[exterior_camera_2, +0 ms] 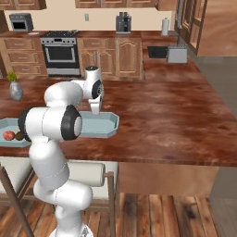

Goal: Place the cold items (kiwi and peach) from the fridge in one tupperware on the dining counter. Place the warm items (hot dog and kebab skewer) in the stove area in another tupperware.

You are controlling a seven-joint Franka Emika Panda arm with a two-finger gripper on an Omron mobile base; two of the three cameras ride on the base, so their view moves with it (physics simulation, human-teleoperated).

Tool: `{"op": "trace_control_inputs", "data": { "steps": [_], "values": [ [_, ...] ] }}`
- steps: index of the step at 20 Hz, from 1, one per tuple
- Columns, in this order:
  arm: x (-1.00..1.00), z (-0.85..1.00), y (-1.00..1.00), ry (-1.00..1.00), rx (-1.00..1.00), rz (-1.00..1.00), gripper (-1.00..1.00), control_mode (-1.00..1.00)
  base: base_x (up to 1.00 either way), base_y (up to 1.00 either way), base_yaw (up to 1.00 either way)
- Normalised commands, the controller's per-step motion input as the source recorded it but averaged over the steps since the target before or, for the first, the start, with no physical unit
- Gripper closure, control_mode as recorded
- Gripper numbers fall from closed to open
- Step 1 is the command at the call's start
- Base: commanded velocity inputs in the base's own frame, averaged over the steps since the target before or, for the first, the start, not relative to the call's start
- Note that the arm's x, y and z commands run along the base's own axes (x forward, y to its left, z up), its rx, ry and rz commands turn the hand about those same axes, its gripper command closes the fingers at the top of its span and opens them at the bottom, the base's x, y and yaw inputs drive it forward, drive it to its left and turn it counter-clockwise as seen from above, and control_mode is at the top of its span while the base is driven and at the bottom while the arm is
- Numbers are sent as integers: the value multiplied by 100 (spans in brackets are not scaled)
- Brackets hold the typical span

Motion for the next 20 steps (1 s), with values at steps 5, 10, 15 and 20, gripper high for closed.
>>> {"op": "trace_control_inputs", "data": {
  "steps": [5, 10, 15, 20],
  "values": [
    [68, -28, 2, 5, 0, 0, 100, -100, 0, 0, 0],
    [47, -27, 0, 13, 0, 0, 100, -100, 0, 0, 0],
    [14, -30, 3, 9, 0, 0, 100, -100, 0, 0, 0],
    [-37, -20, 22, 6, 0, -2, 100, -100, 0, 0, 0]
  ]
}}
